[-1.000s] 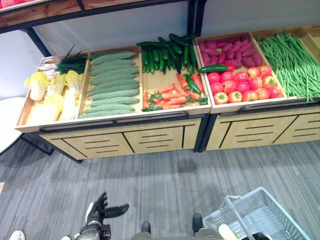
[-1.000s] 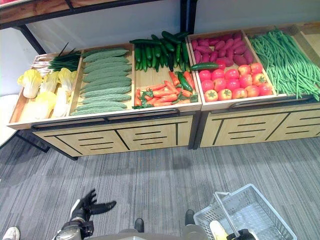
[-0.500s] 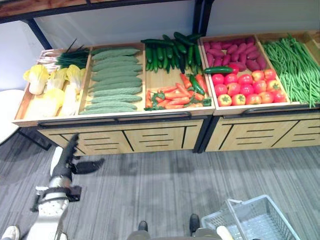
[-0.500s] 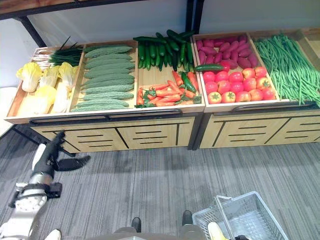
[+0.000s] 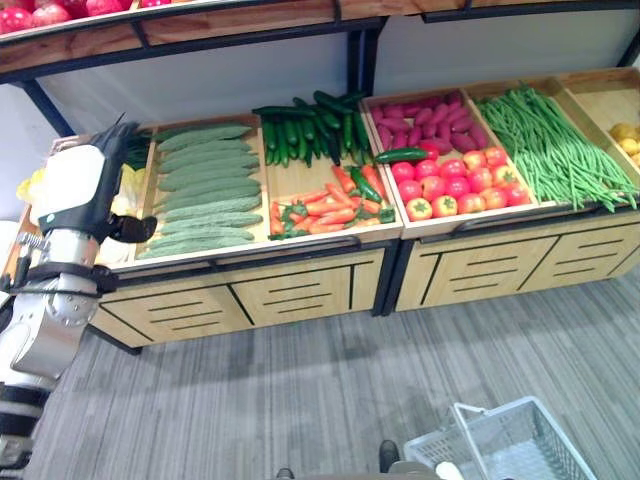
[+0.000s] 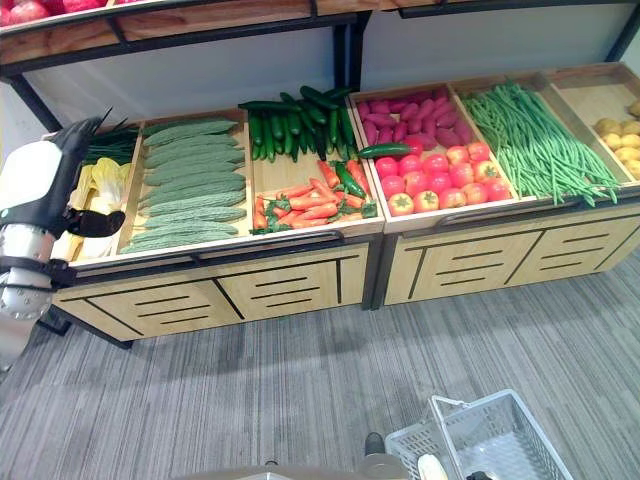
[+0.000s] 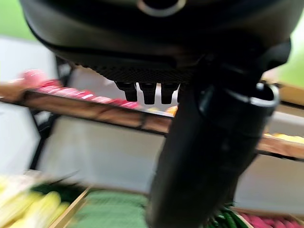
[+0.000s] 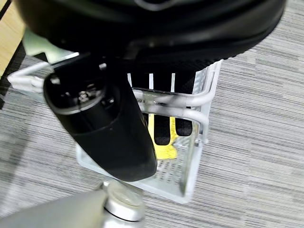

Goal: Get the vegetables into the basket

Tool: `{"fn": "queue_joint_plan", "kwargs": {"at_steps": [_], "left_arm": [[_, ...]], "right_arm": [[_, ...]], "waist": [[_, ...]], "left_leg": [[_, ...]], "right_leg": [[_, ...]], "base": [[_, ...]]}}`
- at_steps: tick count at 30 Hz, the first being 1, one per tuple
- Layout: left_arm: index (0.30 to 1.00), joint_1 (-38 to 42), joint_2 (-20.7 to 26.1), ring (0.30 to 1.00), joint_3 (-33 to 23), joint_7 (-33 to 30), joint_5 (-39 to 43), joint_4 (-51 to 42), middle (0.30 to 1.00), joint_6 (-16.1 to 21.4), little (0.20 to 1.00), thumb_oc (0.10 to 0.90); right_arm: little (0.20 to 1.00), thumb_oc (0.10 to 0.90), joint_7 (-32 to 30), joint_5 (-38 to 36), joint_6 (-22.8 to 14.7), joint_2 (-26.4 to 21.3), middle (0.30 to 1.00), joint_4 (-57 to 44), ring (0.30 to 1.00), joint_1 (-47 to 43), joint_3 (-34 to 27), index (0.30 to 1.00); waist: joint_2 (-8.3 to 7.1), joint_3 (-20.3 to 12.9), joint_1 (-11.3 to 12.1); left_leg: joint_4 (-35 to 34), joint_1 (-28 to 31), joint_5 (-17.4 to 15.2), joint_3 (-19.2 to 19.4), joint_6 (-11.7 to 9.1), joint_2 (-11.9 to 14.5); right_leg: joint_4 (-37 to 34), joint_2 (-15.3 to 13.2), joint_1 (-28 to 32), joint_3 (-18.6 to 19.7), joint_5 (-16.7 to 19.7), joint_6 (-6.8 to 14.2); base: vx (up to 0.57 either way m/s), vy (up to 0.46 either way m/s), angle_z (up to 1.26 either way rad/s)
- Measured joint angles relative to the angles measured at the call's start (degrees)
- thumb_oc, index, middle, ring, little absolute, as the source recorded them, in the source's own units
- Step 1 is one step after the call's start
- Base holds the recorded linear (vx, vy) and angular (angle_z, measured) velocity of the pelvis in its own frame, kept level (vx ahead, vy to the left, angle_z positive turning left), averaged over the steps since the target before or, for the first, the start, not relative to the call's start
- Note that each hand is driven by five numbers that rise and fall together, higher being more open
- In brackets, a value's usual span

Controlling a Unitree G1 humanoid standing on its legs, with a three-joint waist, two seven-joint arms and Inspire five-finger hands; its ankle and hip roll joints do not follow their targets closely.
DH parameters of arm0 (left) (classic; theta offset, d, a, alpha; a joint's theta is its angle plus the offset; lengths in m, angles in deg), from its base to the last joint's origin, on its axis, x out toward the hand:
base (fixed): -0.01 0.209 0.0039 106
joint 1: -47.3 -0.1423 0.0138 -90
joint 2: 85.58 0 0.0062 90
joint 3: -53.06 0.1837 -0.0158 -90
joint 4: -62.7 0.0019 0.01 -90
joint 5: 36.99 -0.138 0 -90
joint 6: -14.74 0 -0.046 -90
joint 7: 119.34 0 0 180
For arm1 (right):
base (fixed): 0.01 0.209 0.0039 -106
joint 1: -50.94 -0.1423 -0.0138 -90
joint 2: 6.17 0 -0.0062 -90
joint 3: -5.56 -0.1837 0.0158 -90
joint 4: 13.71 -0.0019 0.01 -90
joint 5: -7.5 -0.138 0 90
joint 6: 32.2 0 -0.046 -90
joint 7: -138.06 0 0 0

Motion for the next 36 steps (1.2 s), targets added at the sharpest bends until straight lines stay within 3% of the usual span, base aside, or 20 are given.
{"fn": "queue_joint_plan", "kwargs": {"at_steps": [3,5,10,18,24,31,36], "left_arm": [[1.000,5.7,0.7,1.000,6.9,0.0,-5.4,3.1,1.000,0.1,1.000,0.900],[1.000,12.9,0.8,1.000,16.3,-0.4,-6.9,8.7,1.000,-0.2,1.000,0.900],[1.000,20.9,-0.4,1.000,26.8,-0.7,-9.8,19.1,1.000,-1.0,1.000,0.900],[1.000,30.3,-3.5,1.000,33.4,-1.7,-11.1,29.8,1.000,-2.4,1.000,0.900],[1.000,34.4,-3.5,1.000,34.5,-3.0,-11.0,33.4,1.000,-2.7,1.000,0.900],[1.000,50.9,-3.4,1.000,45.1,-5.0,-8.4,44.8,1.000,-3.5,1.000,0.900],[1.000,52.2,-3.5,1.000,46.6,-5.9,-6.4,46.8,1.000,-3.6,1.000,0.900]], "right_arm": [[0.300,0.400,-0.3,0.0,-0.4,-0.1,0.300,0.3,0.300,-0.3,0.2,0.300],[0.300,0.400,-0.6,0.0,-0.9,-0.2,0.300,0.4,0.300,-0.5,0.1,0.300],[0.300,0.400,-1.1,0.0,-1.7,-0.4,0.300,0.5,0.300,-1.8,0.2,0.300],[0.300,0.400,-1.4,-0.2,-2.5,-0.5,0.300,0.9,0.300,-3.3,0.9,0.300],[0.300,0.400,-1.9,-0.3,-2.4,-0.4,0.300,0.7,0.300,-5.7,2.7,0.300],[0.300,0.400,-3.5,-1.3,-3.8,0.0,0.300,-1.8,0.300,-10.6,7.7,0.300],[0.300,0.400,-4.0,-1.4,-4.1,0.2,0.300,-2.7,0.300,-12.6,9.0,0.300]], "waist": [[0.47,-0.2,-2.3],[0.77,-0.4,-2.3],[1.25,-0.3,-5.0],[1.34,1.4,-6.5],[0.52,3.0,-7.8],[-1.41,4.6,-8.1],[-1.48,5.0,-8.6]], "left_leg": [[0.0,-0.3,0.0,1.5,0.0,-0.1],[0.1,-0.8,0.0,2.1,0.0,-0.2],[0.3,-3.8,0.4,4.4,0.3,-0.7],[0.1,-8.8,0.7,6.6,0.3,-1.1],[0.3,-11.3,1.0,7.9,0.3,-1.0],[0.3,-18.9,1.7,9.3,0.3,-1.3],[0.3,-20.7,1.7,10.3,0.3,-1.2]], "right_leg": [[0.0,0.1,-1.4,1.2,0.4,0.1],[0.0,0.0,-2.1,1.8,0.8,0.1],[0.0,-0.1,-6.5,4.1,2.1,0.2],[0.1,0.0,-12.9,6.5,3.4,0.3],[0.3,0.5,-16.0,7.6,4.4,-0.4],[0.4,0.7,-24.7,9.3,6.1,-0.4],[0.4,0.8,-27.0,10.2,6.2,-0.4]], "base": [[0.00,0.016,-0.20],[-0.03,0.022,-0.24],[-0.04,0.011,-0.24],[-0.03,0.000,-0.15],[-0.04,-0.001,-0.11],[-0.07,-0.006,-0.11],[-0.02,0.007,-0.10]]}}
